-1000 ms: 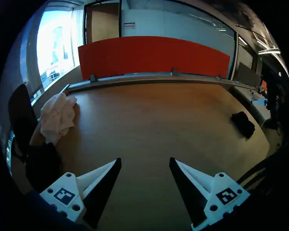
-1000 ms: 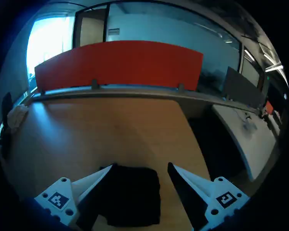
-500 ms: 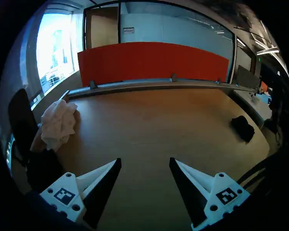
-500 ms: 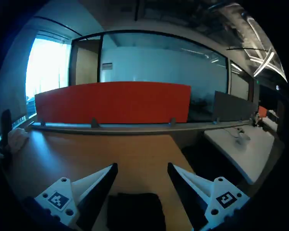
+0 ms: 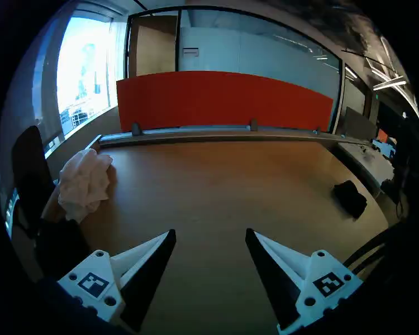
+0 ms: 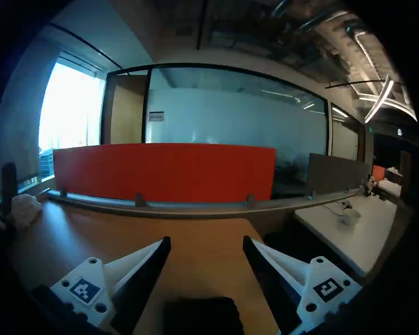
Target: Fold towel
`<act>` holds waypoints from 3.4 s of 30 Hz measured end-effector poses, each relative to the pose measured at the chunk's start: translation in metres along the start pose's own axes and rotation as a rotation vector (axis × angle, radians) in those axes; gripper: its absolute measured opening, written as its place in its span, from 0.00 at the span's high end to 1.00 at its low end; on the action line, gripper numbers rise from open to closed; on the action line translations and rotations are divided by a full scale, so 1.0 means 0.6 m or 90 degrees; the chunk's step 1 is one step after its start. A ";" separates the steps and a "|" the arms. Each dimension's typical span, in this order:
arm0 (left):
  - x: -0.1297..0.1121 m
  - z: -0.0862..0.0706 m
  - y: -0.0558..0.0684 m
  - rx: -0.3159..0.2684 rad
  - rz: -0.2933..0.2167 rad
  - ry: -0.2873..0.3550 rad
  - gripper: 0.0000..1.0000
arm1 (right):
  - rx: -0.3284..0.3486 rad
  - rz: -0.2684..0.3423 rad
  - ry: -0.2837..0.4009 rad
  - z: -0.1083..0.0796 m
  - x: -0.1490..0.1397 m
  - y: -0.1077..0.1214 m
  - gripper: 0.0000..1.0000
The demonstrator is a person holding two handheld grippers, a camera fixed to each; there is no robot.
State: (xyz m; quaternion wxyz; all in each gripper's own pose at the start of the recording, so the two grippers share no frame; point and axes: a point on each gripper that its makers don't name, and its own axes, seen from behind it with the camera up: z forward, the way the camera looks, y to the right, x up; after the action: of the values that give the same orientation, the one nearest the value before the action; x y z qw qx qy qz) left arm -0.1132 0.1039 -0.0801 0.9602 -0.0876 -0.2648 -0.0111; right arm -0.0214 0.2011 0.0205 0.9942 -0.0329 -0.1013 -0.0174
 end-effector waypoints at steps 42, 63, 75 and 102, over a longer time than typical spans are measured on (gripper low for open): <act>0.241 0.006 -0.095 0.046 -0.024 0.256 0.08 | 0.072 0.009 0.080 -0.038 0.159 -0.311 0.00; 0.295 -0.005 -0.087 0.032 -0.030 0.332 0.08 | 0.092 0.045 0.085 -0.046 0.187 -0.368 0.00; 0.294 -0.006 -0.085 0.071 0.021 0.367 0.08 | 0.099 0.039 0.077 -0.068 0.199 -0.391 0.00; 0.134 0.065 -0.135 0.104 0.023 0.411 0.08 | 0.081 0.026 0.089 -0.062 0.124 -0.421 0.00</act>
State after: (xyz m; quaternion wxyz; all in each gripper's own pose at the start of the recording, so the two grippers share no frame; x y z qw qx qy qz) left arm -0.0694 0.0330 0.0073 0.9985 -0.0071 0.0545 0.0002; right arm 0.0485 -0.0556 0.0149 0.9990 0.0296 -0.0322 0.0070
